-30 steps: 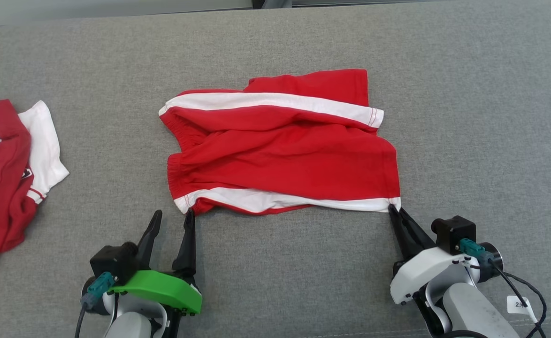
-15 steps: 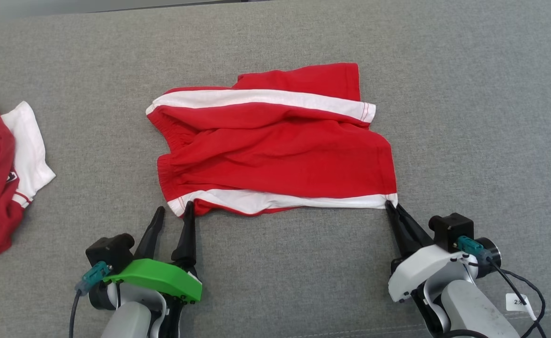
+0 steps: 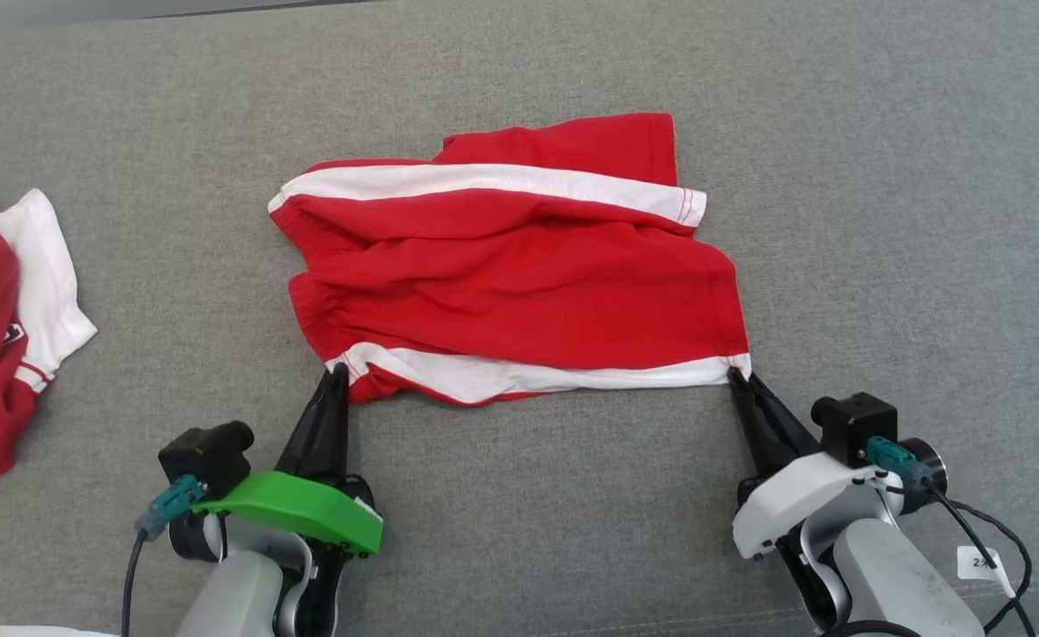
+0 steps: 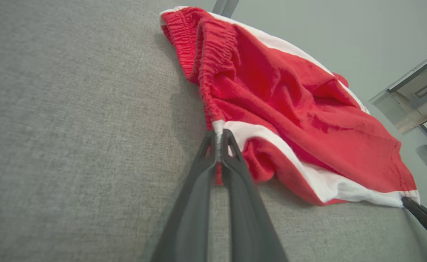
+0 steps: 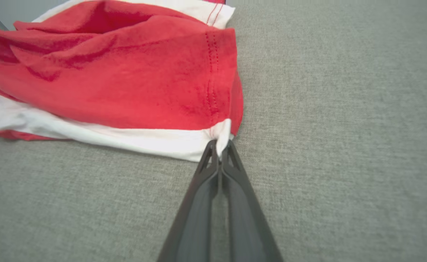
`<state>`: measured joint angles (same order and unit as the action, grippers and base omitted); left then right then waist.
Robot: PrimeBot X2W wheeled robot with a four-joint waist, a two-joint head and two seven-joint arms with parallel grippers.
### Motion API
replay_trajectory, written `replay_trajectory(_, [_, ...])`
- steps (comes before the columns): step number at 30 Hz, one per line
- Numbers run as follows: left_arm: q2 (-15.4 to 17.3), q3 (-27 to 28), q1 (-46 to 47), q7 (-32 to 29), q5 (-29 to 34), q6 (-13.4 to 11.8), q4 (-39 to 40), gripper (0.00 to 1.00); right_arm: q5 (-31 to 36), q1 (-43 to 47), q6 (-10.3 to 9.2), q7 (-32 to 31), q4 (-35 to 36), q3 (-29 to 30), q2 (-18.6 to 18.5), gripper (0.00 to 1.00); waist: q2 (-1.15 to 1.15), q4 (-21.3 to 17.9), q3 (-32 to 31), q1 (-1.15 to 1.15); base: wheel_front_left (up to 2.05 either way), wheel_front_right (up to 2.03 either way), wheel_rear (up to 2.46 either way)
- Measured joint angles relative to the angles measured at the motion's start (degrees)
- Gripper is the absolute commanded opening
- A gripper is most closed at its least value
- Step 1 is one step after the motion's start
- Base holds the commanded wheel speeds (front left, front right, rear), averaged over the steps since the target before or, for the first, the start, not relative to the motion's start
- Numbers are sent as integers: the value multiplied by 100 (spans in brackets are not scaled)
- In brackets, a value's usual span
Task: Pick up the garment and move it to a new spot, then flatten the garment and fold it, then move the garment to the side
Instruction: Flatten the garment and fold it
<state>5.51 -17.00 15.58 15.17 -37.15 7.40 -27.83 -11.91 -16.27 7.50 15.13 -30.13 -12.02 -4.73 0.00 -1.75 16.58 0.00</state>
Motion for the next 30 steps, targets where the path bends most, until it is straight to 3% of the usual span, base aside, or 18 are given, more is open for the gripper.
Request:
replay_trajectory(6, [140,42,-64,0,67,1,571,0,-211,15,0,0,391,116,37,0,0,6,-210,0,0,0,0])
replay_trajectory(9, [393,62,-55,-1,97,1,971,0,-424,-29,0,-1,824,169,24,0,0,5,-412,0,0,0,0])
replay_trajectory(12, [861,-204,196,-1,-30,1,1351,0,-613,-260,0,-1,1213,170,-141,0,0,3,-664,0,0,0,0])
replay_trajectory(16, [1826,-1196,891,-19,-956,14,1805,0,-876,-745,0,-1,1533,168,-499,0,0,2,-1047,0,0,0,0])
replay_trajectory(20, [2773,-1349,1862,-190,-1699,18,2232,0,-1040,-1310,4,-1,1814,219,-856,0,0,13,-1420,0,0,0,0])
replay_trajectory(25, [3356,-1316,2496,-467,-2186,20,2426,0,-1266,-1813,12,-31,1990,164,-1201,0,0,45,-1726,0,0,0,0])
replay_trajectory(30, [3521,-1557,2764,-862,-2563,20,2298,0,-1322,-2314,12,-377,2093,55,-1396,0,0,76,-1643,0,0,0,0])
